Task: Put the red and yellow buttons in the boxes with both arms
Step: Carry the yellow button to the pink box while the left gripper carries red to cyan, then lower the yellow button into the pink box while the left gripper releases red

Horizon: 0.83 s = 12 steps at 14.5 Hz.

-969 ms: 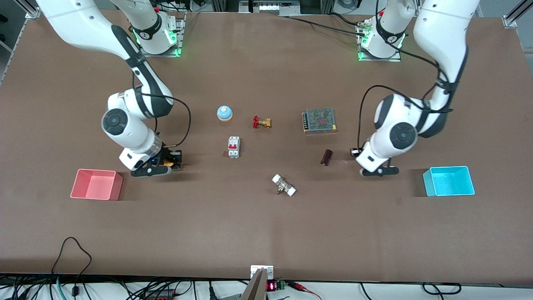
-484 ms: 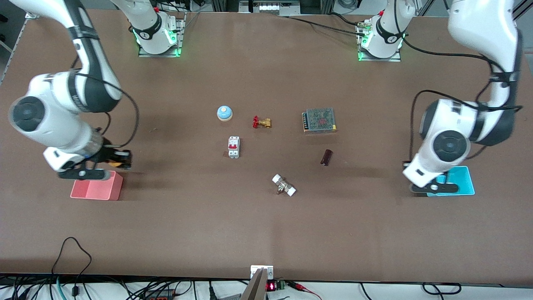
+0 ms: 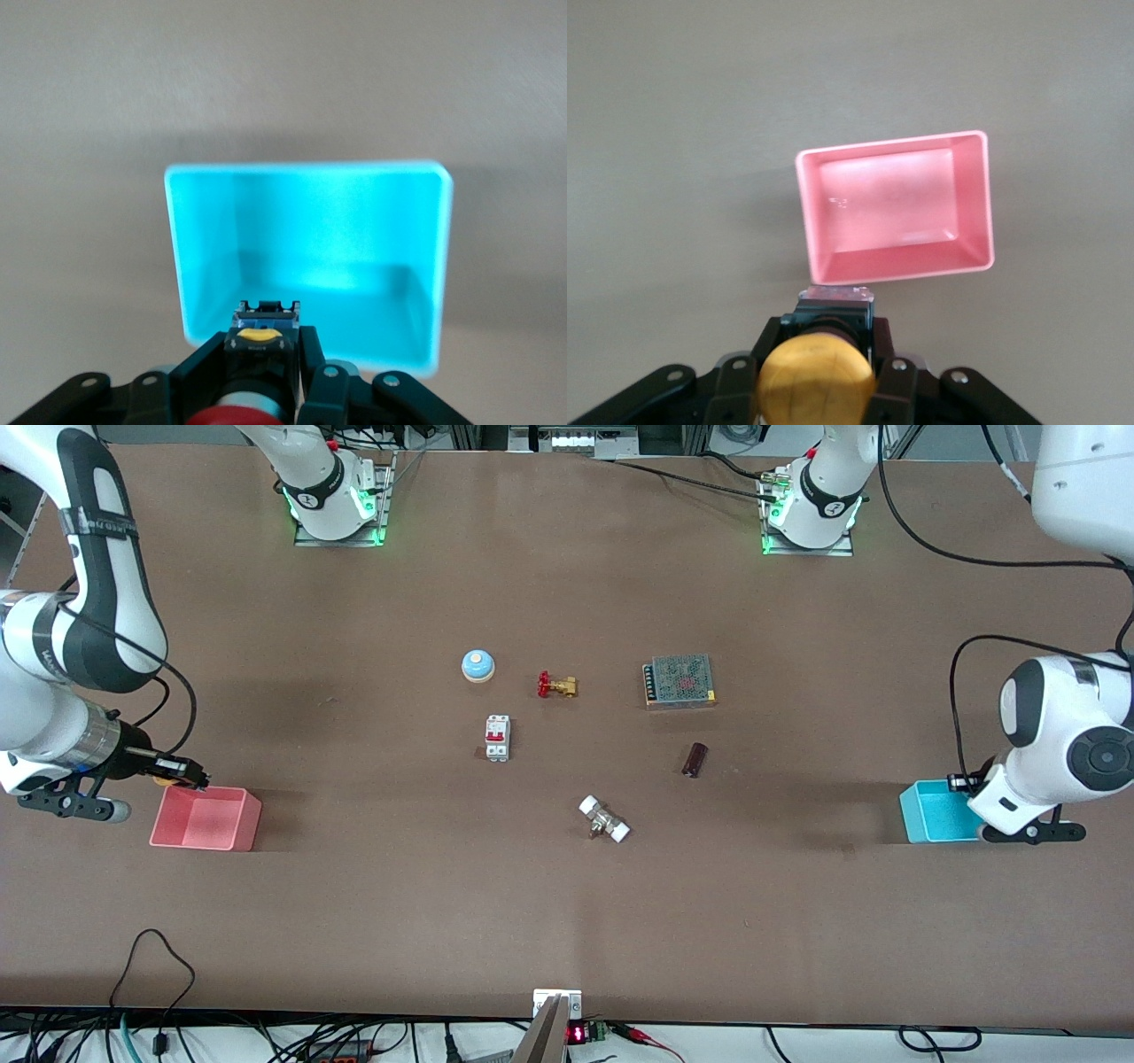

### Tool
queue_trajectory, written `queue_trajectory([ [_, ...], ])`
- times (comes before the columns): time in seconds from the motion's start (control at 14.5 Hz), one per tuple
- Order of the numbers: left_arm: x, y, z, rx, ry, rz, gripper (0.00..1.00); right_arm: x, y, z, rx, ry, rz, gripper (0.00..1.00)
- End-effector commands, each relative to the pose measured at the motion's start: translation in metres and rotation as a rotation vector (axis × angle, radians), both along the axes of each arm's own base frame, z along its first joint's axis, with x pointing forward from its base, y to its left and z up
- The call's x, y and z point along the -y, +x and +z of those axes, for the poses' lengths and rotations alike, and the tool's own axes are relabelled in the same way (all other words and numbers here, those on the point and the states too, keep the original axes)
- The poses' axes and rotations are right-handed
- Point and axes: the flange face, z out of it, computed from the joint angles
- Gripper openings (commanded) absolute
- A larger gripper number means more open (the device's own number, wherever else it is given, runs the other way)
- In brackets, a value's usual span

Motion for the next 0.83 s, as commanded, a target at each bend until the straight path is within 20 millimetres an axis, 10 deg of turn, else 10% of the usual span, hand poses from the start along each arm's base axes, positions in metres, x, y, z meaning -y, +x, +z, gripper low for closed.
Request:
queue_trajectory([
  [0.0, -0.004, 0.025, -0.002, 0.029, -0.038, -0.005, 0.01, 0.020, 0.014, -0.027, 0.012, 0.005, 0.018, 0.26],
  [0.76, -0.008, 0.016, -0.057, -0.008, -0.152, 0.015, 0.01, 0.032, 0.025, -0.102, 0.045, -0.013, 0.086, 0.28],
])
